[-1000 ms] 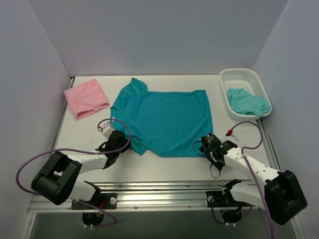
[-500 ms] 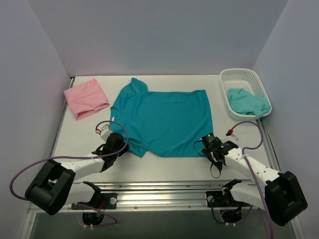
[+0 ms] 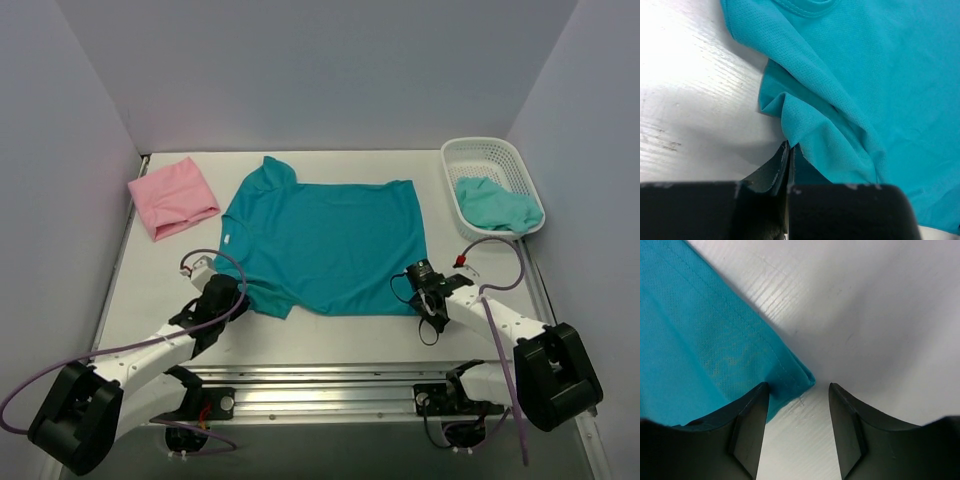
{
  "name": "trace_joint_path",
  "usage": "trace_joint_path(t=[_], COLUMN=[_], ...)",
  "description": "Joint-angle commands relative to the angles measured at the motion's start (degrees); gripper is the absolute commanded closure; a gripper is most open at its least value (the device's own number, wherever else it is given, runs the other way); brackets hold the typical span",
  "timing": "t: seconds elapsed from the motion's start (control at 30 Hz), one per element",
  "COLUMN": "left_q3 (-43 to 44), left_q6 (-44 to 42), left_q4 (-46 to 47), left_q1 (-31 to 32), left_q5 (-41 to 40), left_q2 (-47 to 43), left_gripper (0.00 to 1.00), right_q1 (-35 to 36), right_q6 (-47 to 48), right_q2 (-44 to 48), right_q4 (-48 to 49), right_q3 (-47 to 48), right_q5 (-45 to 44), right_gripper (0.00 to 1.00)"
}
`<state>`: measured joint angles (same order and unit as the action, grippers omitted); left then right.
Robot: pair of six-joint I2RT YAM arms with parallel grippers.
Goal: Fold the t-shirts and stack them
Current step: Fold the tshirt
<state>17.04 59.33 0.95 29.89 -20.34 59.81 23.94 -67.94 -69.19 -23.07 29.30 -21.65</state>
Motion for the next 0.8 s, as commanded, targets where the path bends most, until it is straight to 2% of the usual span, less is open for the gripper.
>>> trace_joint_path(t=[0.0,0.03,0.1,0.13,0.2,0.47,0.77], left_q3=[-0.4,-0.3,-0.3,-0.2,-0.2,0.1,3.0], left_q6=[-0.3,-0.4,-0.5,-0.6,-0.7,-1.1,-1.9], left_q4=[-3.8,-4.4,-4.5,-4.7,-4.7,-4.6,-13.0], left_q1=[-0.4,-0.4,-0.4,-0.4,-0.4,-0.4,-0.3], left_q5=[-2.0,-2.2,-2.1,-2.0,-1.9,-1.3,-0.1], left_q2=[-2.8,-3.6,-4.0,-4.3,-4.4,-4.9,-11.6], left_gripper=[0.98,0.98,0.98,0.98,0.98,0.98,0.98], right_q1=[-2.1,-2.5,-3.2,-3.3,-3.6,-3.6,-3.6], right_q6=[4.1,4.5,4.8,5.0,4.9,5.8,5.6], right_q2=[-1.1,-1.3,-1.7,-1.7,-1.9,-0.4,4.1], right_q4=[-0.8,-0.4,-0.3,-0.1,0.0,1.0,-1.9], right_q3=[2.1,2.2,2.3,2.3,2.3,1.6,1.6], right_q5=[0.0,0.1,0.3,0.4,0.4,1.7,0.7], right_gripper=[0.58,0.69,0.79,0.90,0.99,1.00,1.00])
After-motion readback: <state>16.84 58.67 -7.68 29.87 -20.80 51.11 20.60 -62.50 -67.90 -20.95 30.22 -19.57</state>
